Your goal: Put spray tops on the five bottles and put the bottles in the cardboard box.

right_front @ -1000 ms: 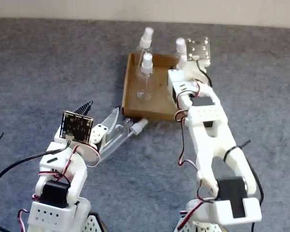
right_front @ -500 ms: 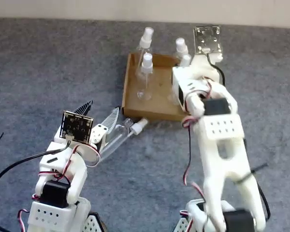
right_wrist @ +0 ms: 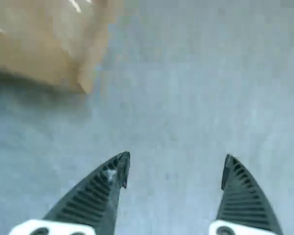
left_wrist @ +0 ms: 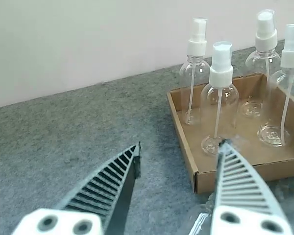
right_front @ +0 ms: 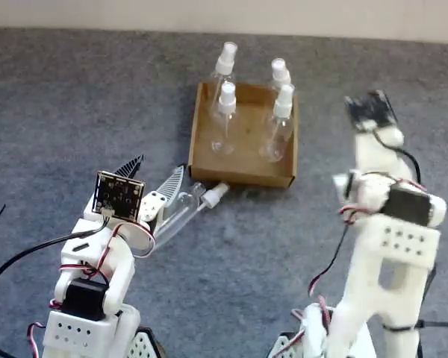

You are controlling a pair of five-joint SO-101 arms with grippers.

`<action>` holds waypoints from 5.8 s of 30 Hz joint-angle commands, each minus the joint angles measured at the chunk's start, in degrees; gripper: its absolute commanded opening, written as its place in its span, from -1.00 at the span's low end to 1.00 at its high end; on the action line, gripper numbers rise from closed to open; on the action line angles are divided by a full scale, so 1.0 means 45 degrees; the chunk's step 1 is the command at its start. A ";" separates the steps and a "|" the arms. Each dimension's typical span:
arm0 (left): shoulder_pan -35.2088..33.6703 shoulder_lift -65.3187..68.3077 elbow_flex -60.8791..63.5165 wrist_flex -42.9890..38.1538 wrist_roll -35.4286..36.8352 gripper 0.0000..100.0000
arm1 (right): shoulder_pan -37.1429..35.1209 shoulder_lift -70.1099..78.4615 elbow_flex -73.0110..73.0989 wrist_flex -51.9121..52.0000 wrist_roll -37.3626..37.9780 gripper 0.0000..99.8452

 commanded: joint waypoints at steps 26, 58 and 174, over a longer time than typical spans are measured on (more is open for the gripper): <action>-0.0127 -0.0205 -0.0107 -0.0352 0.0059 -0.55 | 0.3448 0.3409 0.4112 -0.3761 0.2598 -0.52; -0.8430 -0.0049 -0.1573 0.2501 -0.3516 -0.55 | -1.1497 0.2745 -0.2022 -0.0264 -0.8908 -0.58; 0.3311 1.9194 -1.1243 0.3106 -0.0899 -0.68 | 0.3292 0.7297 0.2120 -0.7238 0.5177 -0.78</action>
